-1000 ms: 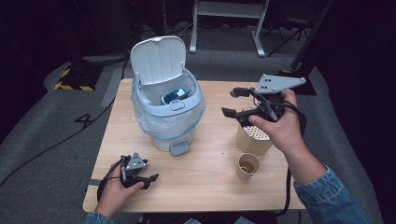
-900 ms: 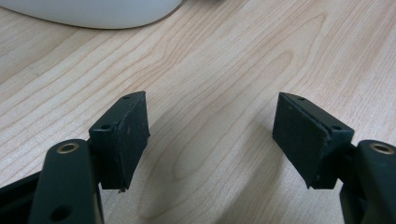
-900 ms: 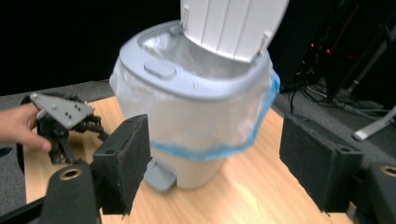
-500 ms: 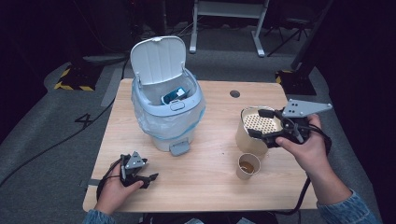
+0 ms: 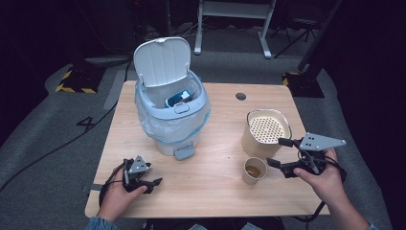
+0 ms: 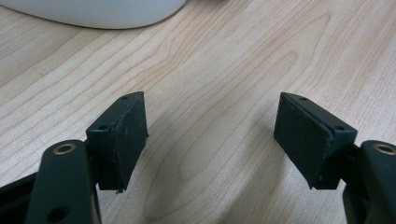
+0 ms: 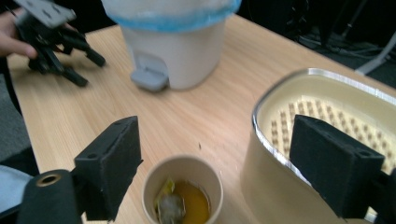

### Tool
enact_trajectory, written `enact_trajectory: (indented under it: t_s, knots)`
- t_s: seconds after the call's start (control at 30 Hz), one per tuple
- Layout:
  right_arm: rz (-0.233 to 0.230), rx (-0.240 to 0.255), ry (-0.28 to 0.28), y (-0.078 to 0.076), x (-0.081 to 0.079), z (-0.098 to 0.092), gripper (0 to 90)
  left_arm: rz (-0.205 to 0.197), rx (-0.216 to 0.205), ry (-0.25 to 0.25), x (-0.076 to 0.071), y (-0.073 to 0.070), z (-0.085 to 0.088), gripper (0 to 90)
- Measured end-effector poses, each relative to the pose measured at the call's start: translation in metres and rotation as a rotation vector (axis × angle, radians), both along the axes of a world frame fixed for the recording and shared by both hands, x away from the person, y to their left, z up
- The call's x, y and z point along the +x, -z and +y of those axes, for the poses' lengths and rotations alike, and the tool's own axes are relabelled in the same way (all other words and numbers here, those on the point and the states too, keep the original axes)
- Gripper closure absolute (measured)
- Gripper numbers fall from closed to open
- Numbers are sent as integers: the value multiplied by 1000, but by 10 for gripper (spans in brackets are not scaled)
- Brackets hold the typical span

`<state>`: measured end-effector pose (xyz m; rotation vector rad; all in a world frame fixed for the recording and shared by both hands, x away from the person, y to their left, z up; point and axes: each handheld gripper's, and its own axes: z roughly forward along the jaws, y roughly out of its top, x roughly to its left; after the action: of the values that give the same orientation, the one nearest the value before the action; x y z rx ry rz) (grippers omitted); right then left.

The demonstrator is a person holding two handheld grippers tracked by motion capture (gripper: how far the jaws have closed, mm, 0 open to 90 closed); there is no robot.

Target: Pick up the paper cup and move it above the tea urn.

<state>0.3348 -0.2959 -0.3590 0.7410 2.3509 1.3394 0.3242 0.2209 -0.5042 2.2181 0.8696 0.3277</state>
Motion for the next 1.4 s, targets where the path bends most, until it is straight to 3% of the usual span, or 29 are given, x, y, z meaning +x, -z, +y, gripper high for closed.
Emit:
enact_trajectory:
  t_s: [0.13,0.33,0.6,0.8,1.17,1.4]
  knots:
    - [13,16,26,23,-7,-7,160,1,-1,-4,0,0,0,261]
    - [43,32,17,55,-18,-8,159,3,-2,-3,0,0,0,260]
    - [105,18,39,94,-17,-2,159,3,-3,-6,0,0,0,258]
    - [132,-9,22,117,-13,9,159,2,-1,-5,0,0,0,258]
    - [141,-35,33,135,-2,31,166,1,1,-4,0,0,0,258]
    - [109,11,40,138,1,38,245,1,1,-4,0,0,0,258]
